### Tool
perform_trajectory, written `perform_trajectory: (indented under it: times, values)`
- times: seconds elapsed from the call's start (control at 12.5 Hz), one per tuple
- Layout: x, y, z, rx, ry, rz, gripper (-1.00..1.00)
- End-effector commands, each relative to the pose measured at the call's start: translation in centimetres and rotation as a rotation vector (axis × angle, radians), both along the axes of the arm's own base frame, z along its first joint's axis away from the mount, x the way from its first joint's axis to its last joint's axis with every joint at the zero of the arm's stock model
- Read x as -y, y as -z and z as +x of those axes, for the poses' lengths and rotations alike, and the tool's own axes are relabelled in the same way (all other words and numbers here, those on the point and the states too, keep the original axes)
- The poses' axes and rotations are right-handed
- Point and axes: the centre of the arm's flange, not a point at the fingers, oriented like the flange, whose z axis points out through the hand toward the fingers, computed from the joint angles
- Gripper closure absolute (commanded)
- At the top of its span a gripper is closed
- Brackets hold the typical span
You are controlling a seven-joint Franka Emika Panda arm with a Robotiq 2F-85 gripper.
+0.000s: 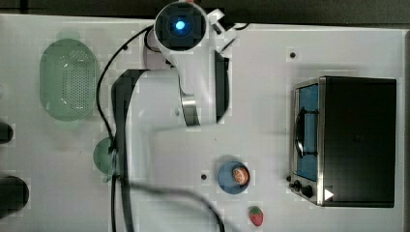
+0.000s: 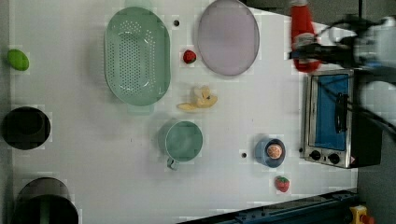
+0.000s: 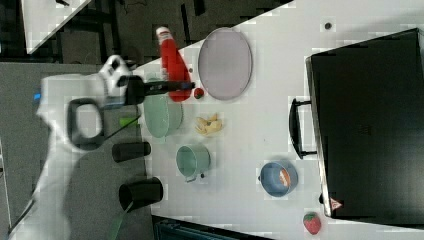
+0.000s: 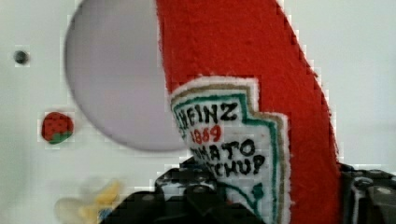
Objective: Pick ketchup from plate and place it on table.
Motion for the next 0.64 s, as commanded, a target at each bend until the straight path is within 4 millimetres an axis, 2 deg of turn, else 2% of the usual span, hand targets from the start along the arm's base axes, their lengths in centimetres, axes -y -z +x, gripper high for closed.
perform_trajectory:
  times: [0.08, 0.32, 0.48, 0.64]
  values:
    - [5.1, -2.9, -3.0, -0.071, 0.162, 0.06, -0.21]
    - [8.1, -2.3, -7.0, -0.153, 0.239, 0.082, -0.21]
    - [9.0, -0.8, -9.4, -0.177, 0.262, 0.081, -0.21]
    - [9.1, 0.8, -11.2, -0.15, 0.293, 0.081, -0.21]
